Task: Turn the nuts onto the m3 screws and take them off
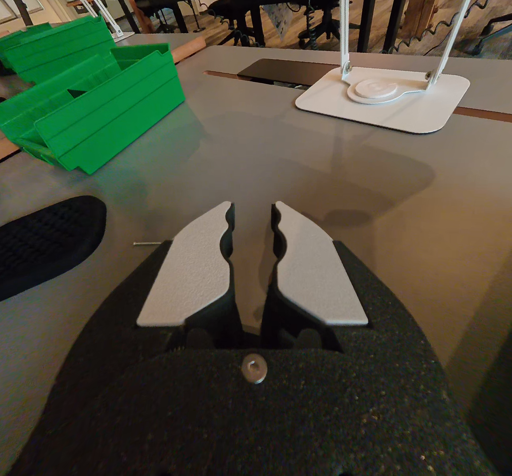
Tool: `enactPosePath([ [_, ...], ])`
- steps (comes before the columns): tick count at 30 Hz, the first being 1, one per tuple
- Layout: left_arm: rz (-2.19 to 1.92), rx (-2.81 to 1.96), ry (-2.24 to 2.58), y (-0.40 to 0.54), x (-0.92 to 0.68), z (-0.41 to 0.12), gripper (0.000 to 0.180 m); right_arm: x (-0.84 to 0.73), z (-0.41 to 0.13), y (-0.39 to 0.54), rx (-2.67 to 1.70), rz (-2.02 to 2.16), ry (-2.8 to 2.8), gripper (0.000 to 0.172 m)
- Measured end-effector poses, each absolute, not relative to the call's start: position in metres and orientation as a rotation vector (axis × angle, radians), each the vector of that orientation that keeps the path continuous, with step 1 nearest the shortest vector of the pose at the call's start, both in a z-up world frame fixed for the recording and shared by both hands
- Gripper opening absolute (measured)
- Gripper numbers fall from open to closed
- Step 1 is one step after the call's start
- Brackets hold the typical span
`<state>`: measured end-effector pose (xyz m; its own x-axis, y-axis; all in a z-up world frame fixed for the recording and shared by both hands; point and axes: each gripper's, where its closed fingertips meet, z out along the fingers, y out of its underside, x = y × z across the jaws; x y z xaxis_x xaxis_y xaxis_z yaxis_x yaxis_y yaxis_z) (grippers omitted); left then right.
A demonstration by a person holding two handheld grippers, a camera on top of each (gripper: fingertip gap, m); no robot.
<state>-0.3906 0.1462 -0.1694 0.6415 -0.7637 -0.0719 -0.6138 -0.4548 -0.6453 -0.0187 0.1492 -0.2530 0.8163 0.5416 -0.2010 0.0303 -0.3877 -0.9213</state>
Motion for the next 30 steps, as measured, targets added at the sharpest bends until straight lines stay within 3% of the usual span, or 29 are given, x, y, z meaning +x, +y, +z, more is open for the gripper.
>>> enactPosePath([
  [13,-0.21,-2.767,0.866,0.199,-0.461,-0.311,0.014,-0.018,-0.26,0.151,-1.934,0.552,-0.44,0.024],
  [30,-0.211,-2.887,0.874,0.21,-0.467,-0.338,0.014,-0.015,-0.26,0.152,-1.933,0.518,-0.439,0.024],
])
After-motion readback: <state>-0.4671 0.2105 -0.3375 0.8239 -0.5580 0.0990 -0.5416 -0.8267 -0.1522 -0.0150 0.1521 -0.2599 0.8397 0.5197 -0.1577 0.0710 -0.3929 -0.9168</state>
